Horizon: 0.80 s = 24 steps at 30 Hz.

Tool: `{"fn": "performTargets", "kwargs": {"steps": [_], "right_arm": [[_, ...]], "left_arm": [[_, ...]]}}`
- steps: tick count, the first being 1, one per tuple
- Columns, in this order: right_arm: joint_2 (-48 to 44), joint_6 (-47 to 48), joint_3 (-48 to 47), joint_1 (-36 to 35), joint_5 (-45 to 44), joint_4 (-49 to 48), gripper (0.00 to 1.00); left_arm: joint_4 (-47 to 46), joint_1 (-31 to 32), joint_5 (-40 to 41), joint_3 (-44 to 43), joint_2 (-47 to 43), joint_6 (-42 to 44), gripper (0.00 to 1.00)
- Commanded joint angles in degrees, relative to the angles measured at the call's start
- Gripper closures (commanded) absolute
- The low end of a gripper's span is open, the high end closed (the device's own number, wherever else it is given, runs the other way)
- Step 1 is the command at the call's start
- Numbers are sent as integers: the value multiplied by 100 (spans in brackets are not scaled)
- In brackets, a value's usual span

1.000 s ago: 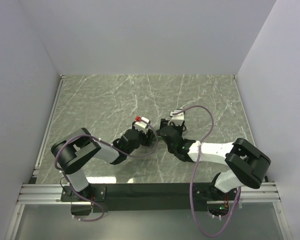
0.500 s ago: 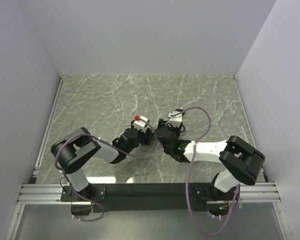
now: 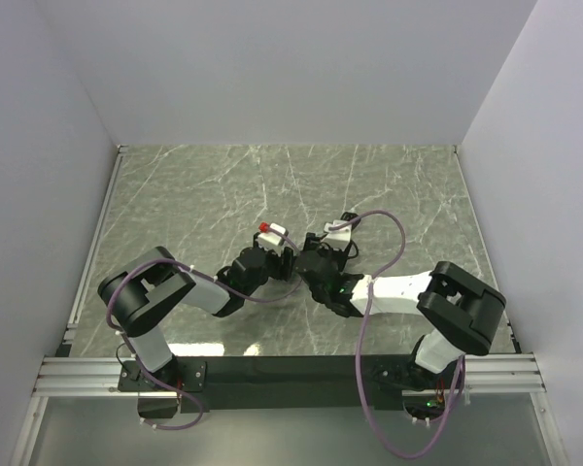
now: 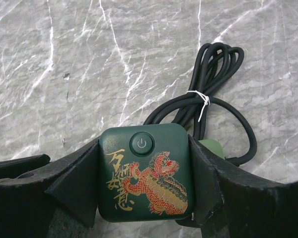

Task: Insert the plug

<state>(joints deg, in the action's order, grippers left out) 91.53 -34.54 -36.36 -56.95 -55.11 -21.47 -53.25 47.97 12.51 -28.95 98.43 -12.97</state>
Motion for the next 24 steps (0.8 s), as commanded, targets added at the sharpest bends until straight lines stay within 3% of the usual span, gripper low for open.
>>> {"fn": "performTargets", "kwargs": {"steps": [1, 24], "right_arm": [[972, -1036, 595, -413, 2145, 1972, 100], [1719, -1301, 340, -862, 2426, 2340, 100]], "left_arm": [[500, 11, -390, 126, 202, -188, 36], [729, -182, -329, 117, 475, -680, 36]]}}
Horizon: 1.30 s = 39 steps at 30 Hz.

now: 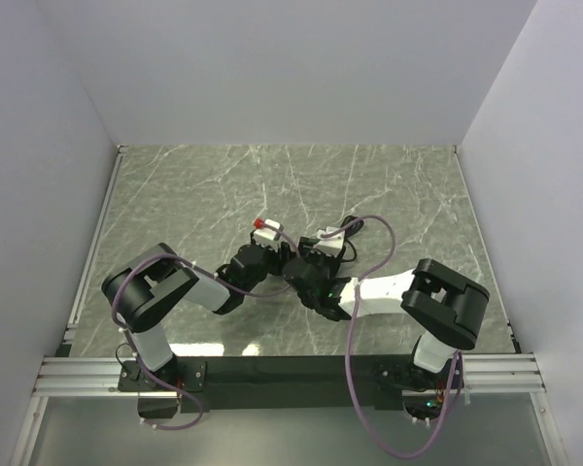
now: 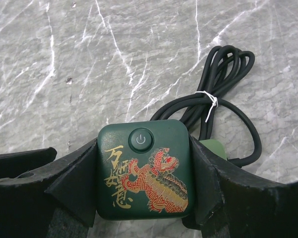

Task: Insert the plug

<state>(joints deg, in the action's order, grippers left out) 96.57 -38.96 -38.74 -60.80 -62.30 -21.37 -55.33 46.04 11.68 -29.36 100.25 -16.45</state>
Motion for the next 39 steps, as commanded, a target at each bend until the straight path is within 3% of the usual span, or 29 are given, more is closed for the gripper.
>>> {"fn": "performTargets", "kwargs": {"steps": [1, 11, 23, 27, 39], "right_arm": [[1241, -841, 535, -477, 3163, 2347, 100], [1434, -622, 253, -460, 3365, 2470, 100], [1426, -385, 297, -293, 3829, 2146, 100], [1513, -235, 490, -20, 4217, 1583, 100], [1436, -42, 429, 173, 4306, 1556, 100]], "left_arm": [[902, 10, -228, 194, 302, -385, 37], [849, 10, -78, 317, 531, -772, 46], [93, 10, -263, 669, 873, -1106, 46], [23, 10, -263, 686, 962, -1080, 46], [66, 10, -254, 599, 1050, -1080, 46]]}}
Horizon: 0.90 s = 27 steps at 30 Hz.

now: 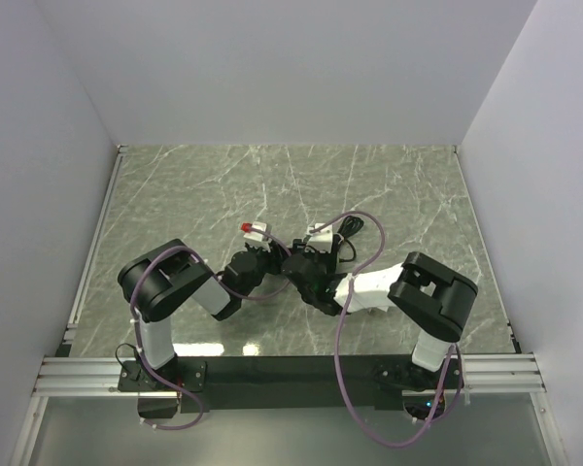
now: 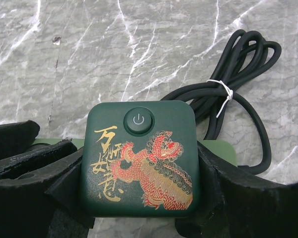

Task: Insert the plug

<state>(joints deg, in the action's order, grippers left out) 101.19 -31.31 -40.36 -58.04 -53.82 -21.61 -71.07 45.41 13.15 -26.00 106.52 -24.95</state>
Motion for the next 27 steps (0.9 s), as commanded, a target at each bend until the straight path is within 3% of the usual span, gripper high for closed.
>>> {"fn": "performTargets", "kwargs": {"steps": [1, 10, 11, 13, 16, 17, 18, 27], "right_arm": [[912, -824, 582, -102, 3423, 1659, 100], [-212, -640, 433, -85, 2816, 1976, 97], [-309, -570, 380, -93, 2764, 2011, 86], [-582, -482, 345, -85, 2641, 2055, 76], [-933, -341, 353, -67, 2579, 2020, 45], [-1012, -280, 371, -58, 2561, 2020, 21], [-1144, -262, 371, -58, 2517, 2046, 13], [-2146, -270, 564, -23, 1789, 2441, 7]], "left_arm": [[1692, 73, -383, 218, 422, -221, 46], [1833, 73, -208, 157, 194, -343, 45], [1877, 73, -181, 148, 159, -353, 45], [1912, 73, -128, 139, 28, -379, 45], [1974, 73, -58, 148, -183, -388, 44], [1991, 73, -23, 148, -228, -388, 44], [2035, 73, 12, 148, -280, -388, 43], [2360, 65, 600, 156, -1219, -212, 39]]}}
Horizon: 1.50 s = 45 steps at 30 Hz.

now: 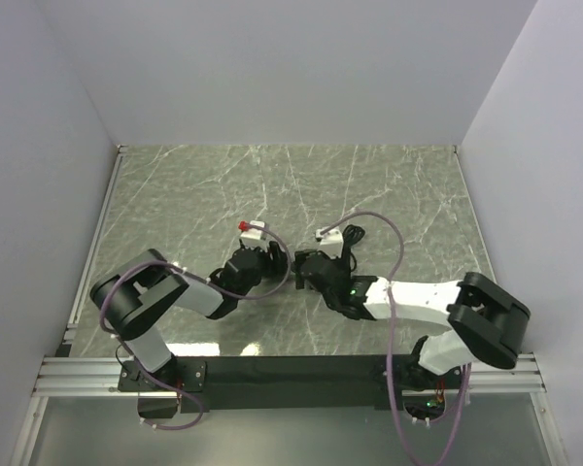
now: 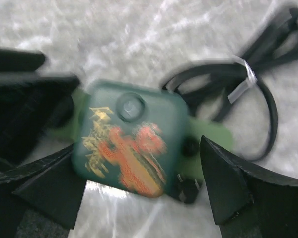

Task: Insert the plug

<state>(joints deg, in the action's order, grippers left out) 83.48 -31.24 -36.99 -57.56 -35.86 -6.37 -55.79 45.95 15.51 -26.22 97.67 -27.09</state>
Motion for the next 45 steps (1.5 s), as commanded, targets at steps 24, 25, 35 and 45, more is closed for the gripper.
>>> {"fn": "performTargets", "kwargs": {"steps": [24, 25, 35, 45], "right_arm": [[-2531, -2971, 351, -211, -861, 4527, 4], [-2478, -3193, 255, -238, -923, 4731, 4], [-2556, -5242, 438, -54, -1160, 5717, 0], [-2038, -4602, 527, 895, -976, 4803, 2]], "left_arm": [[982, 63, 480, 433, -1619, 204, 37], [974, 63, 480, 451, -1654, 204, 37], [895, 63, 269, 732, -2015, 73, 37], [798, 63, 119, 890, -2059, 20, 37]]}}
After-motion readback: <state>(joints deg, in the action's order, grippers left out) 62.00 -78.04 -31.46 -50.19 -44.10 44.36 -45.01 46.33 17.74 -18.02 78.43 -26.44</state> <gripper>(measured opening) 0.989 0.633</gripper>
